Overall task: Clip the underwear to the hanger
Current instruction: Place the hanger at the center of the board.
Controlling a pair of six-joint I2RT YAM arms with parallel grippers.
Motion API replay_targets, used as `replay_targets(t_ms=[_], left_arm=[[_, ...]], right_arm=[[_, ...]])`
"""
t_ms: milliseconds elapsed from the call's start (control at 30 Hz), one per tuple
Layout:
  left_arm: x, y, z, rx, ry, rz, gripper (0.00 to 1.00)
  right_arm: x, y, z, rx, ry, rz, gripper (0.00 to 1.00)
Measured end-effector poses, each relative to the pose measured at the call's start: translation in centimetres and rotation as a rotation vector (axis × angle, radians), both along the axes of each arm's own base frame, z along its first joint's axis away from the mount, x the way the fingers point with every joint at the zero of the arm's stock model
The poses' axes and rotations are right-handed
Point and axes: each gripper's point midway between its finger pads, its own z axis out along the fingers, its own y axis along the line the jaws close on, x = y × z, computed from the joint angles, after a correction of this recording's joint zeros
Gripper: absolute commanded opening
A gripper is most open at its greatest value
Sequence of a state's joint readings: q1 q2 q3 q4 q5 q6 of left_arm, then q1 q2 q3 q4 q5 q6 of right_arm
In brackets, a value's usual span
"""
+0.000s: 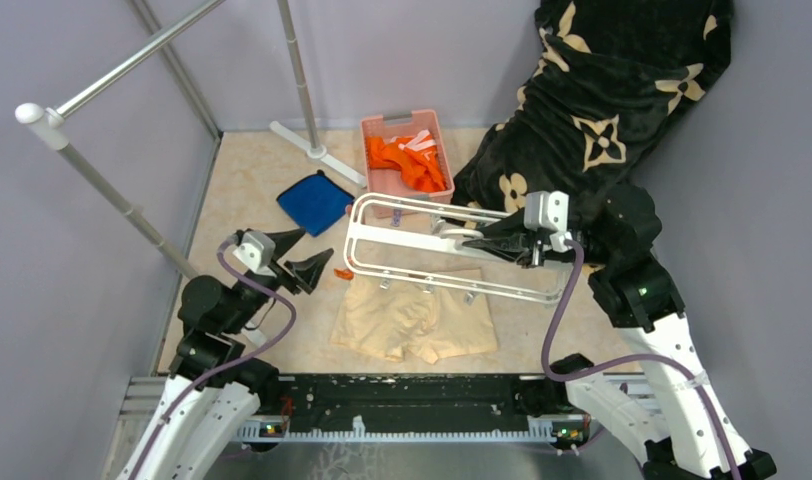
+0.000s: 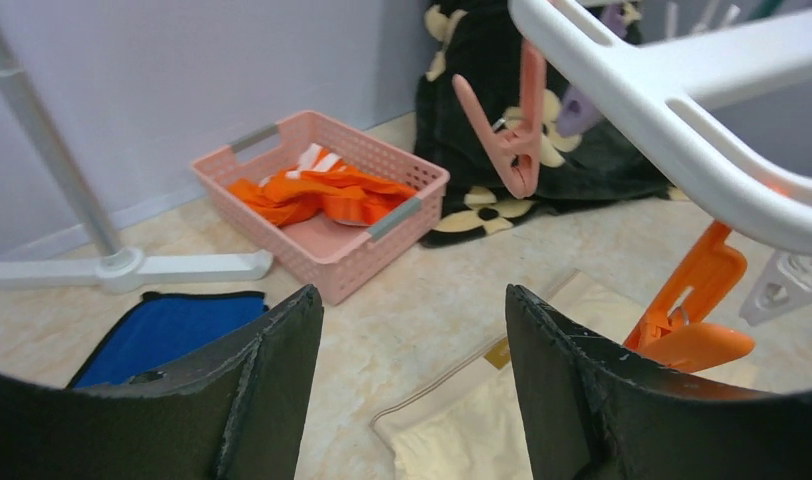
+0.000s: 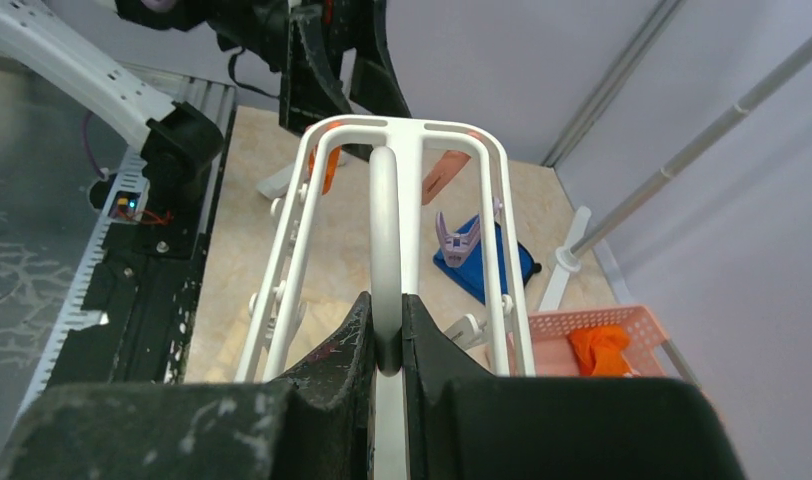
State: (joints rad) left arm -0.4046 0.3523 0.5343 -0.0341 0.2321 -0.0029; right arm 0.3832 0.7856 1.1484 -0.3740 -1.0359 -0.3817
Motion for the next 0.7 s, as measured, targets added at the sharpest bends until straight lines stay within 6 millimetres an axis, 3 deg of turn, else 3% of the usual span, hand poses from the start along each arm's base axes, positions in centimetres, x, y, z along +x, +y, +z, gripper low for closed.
replay_targets(t_ms=[167, 300, 700], left_arm=[[-1.5, -2.9, -0.8, 0.025, -0.031, -0.193, 0.74], [-3.0, -4.2, -0.1, 0.032, -0.085, -0.304, 0.74], [-6.3, -5.9, 1.7, 0.046, -0.21, -0.506, 0.76]], right_arm=[[-0.6, 0.4, 0.8, 0.024, -0.002, 0.047, 0.0], [-0.6, 0.5, 1.0, 0.03, 0.001, 0.06, 0.0], [0.1, 1.0, 0.6, 0.028, 0.02, 0.074, 0.0]])
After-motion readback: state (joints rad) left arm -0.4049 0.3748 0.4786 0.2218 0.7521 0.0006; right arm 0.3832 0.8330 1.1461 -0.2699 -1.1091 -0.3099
